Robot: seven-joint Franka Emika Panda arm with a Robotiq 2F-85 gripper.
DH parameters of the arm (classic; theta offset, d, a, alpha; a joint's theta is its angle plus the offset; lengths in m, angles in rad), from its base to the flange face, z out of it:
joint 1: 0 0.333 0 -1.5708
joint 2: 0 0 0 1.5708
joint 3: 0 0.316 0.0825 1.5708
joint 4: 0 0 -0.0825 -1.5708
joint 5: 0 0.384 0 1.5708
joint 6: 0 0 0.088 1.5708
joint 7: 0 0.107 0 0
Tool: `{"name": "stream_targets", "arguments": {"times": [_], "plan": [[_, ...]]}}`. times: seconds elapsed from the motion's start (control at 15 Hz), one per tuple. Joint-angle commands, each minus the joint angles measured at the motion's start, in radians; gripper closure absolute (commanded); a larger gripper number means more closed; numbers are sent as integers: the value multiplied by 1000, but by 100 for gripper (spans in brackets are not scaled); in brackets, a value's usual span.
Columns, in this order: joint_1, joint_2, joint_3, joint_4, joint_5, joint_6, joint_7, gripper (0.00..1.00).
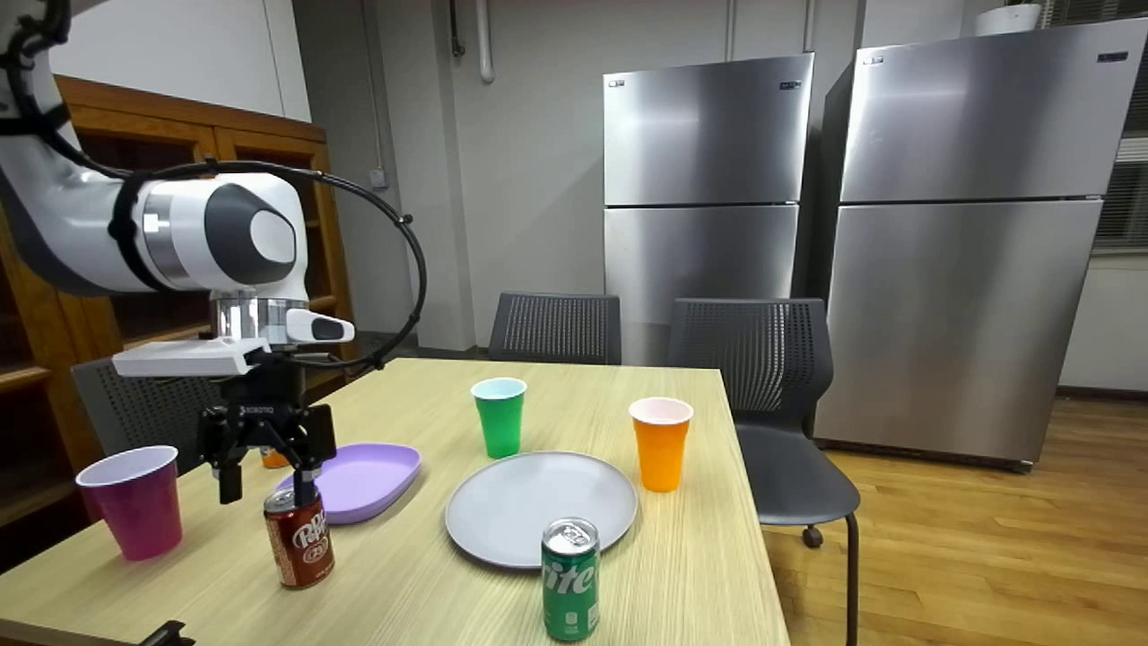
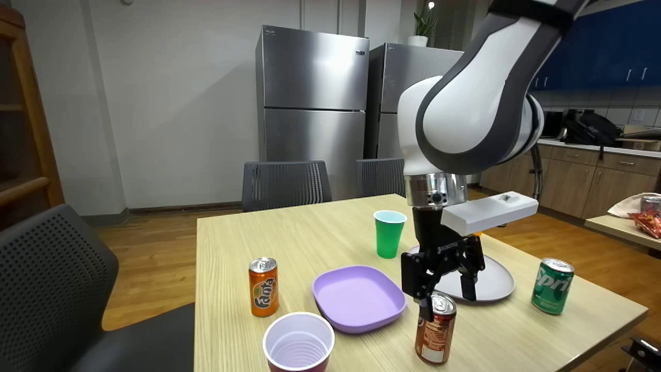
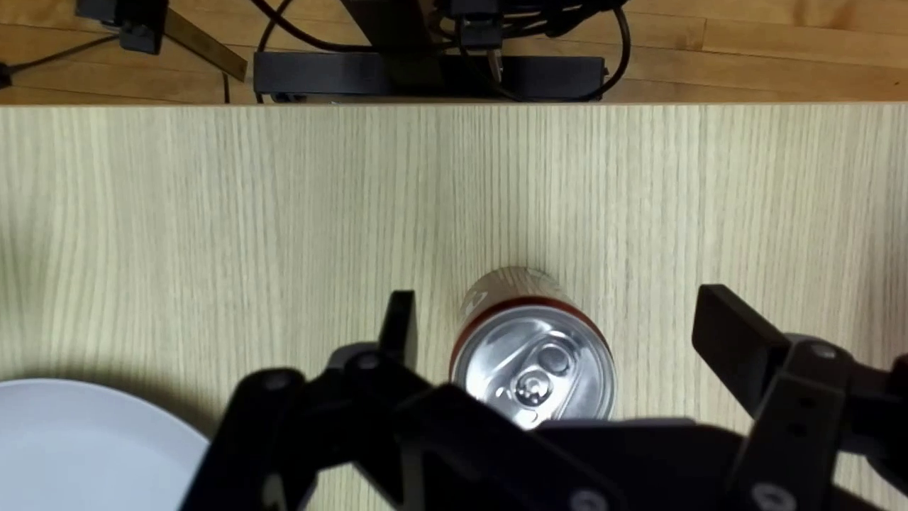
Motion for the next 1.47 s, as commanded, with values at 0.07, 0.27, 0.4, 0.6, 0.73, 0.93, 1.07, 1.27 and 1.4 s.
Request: {"name": "stream_targets", "arguments": {"times": [0.07,0.27,0.4,0.6,0.73,0.93,1.07,1.27,1.4], "plan": [[25,74,-28,52,1,39,-20,0],[27,87,-32,59,2,50,-43,0],[29,79,-36,45,10,44,-26,0],[29,82,-37,47,10,46,-32,0],[29,82,-37,48,10,46,-33,0],[29,82,-37,48,10,46,-33,0],[29,82,-37,48,10,46,-33,0],[29,82,-37,48,10,46,-33,0],[29,82,-37,48,10,46,-33,0]]}}
